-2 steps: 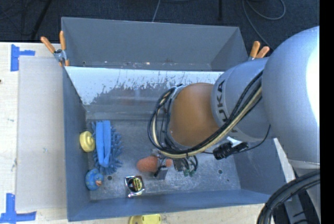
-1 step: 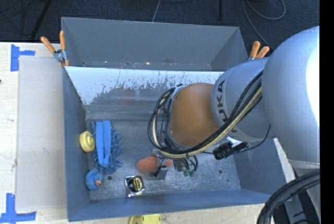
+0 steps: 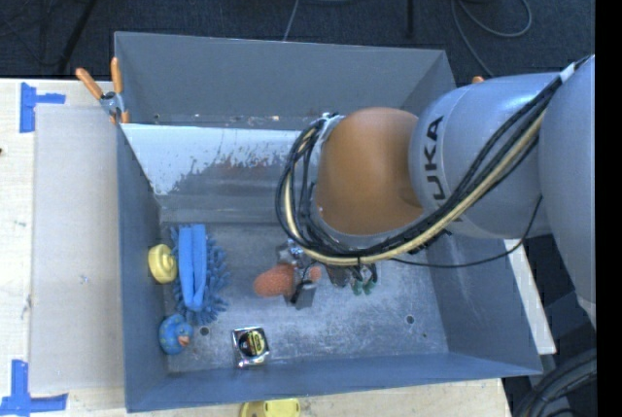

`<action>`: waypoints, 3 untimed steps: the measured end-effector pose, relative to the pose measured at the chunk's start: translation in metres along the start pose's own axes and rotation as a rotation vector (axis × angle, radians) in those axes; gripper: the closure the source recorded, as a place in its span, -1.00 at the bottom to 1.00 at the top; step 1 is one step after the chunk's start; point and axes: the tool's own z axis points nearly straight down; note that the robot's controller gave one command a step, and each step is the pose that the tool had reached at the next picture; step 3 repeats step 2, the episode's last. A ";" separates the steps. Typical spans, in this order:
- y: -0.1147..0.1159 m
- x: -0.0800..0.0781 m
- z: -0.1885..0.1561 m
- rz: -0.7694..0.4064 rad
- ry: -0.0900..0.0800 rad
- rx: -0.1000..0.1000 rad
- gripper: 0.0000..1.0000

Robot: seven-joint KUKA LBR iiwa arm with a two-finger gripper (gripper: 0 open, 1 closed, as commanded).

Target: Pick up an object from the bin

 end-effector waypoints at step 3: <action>-0.004 -0.026 -0.088 -0.014 -0.001 0.000 1.00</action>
Offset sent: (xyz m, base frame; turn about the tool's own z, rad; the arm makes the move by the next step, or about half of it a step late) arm 0.0257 0.0008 0.0882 -0.0160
